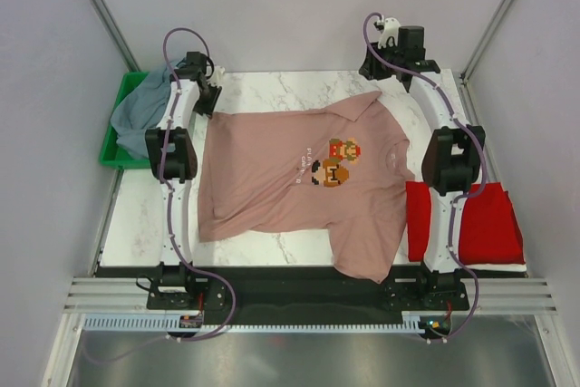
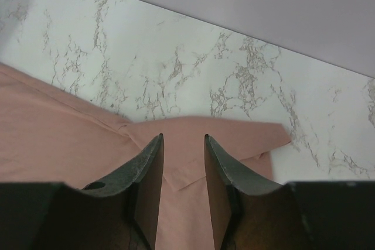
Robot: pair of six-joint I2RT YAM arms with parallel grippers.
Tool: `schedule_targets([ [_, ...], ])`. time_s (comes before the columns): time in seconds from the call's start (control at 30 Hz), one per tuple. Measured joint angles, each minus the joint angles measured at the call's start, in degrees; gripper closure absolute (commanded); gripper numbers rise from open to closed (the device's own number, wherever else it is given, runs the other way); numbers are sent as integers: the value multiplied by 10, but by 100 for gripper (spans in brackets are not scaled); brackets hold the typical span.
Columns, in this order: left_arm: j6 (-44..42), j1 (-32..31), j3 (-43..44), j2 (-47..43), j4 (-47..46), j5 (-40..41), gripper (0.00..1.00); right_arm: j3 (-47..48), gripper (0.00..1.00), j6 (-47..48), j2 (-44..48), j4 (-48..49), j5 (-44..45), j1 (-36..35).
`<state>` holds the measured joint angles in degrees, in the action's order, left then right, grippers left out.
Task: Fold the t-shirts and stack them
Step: Flatten the tshirt out
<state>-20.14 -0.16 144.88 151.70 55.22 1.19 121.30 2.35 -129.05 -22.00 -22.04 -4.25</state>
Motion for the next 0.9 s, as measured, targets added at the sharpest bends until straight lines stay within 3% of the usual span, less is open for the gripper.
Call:
schedule_targets([
  [0.17,-1,0,7,5,-1,-10,63,0,59,13,0,-2,12,-11],
  [0.9,8,0,9,-9,-1,-17,59,0,59,50,0,-23,53,-17],
])
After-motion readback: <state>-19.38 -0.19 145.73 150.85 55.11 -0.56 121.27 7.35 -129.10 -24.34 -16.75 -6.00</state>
